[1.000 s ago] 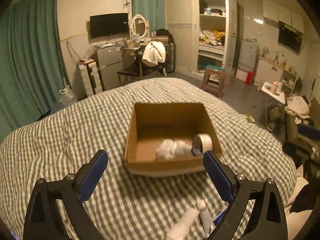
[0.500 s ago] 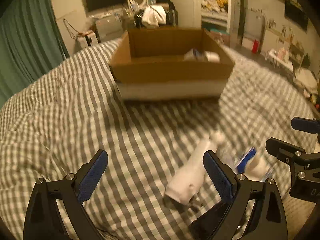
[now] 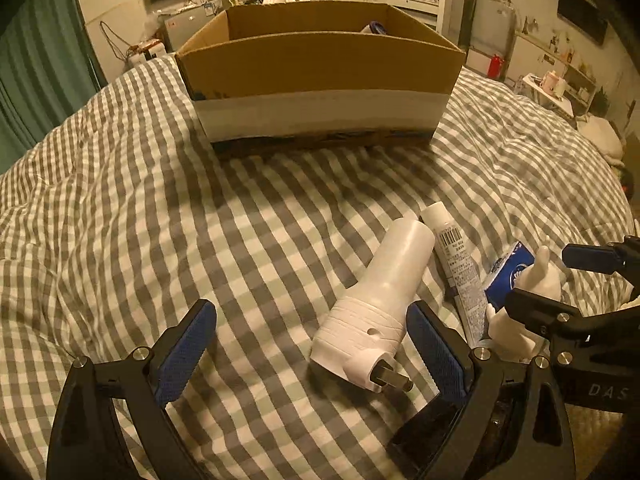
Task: Organize objects
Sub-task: 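Grasp the white bottle with the left tool while the right tool grasps the plush bunny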
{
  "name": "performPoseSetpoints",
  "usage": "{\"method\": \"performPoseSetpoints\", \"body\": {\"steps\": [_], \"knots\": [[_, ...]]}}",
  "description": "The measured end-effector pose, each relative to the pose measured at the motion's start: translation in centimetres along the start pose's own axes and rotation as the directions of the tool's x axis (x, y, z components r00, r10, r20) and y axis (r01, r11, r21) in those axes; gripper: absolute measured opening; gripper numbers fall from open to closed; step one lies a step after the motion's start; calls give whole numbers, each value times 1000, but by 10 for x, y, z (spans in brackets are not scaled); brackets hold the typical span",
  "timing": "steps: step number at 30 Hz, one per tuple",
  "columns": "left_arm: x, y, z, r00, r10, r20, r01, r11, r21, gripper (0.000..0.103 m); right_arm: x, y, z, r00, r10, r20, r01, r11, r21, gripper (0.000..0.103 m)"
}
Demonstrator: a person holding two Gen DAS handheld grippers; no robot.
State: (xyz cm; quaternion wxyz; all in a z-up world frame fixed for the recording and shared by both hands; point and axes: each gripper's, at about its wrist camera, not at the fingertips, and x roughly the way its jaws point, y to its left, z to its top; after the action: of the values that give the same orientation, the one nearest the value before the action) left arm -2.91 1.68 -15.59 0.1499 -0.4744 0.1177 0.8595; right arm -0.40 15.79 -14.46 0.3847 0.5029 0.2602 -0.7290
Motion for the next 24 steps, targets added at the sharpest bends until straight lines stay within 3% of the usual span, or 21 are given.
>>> {"method": "performPoseSetpoints", "body": {"steps": [2,5,8,9,18,21,24], "knots": [[1,0,0,1000,-10,-5,10,1000,2,98,1,2,0,1000,-1,-5,1,1000,-6,78],[5,-1,1,1000,-10,-18,11,1000,8,99,5,8,-3,999,29,-19,-29,999,-20,64],[8,-1,0,999,-29,-33,29,1000,0,99,9,14,-8,999,32,-16,-32,999,-43,61],[9,-2,-1,999,-27,-35,27,1000,2,99,9,14,-9,1000,31,-5,-31,998,-47,54],[16,-10,0,999,10,-45,-9,1000,29,97,-16,11,-7,993,5,120,4,997,-75,54],[21,-15,1,998,0,-62,3,999,45,86,-23,5,-1,987,-18,159,30,997,-72,54],[24,-23,3,997,-32,-76,37,997,67,56,-24,-1,1,986,9,166,1,998,-58,54]]}}
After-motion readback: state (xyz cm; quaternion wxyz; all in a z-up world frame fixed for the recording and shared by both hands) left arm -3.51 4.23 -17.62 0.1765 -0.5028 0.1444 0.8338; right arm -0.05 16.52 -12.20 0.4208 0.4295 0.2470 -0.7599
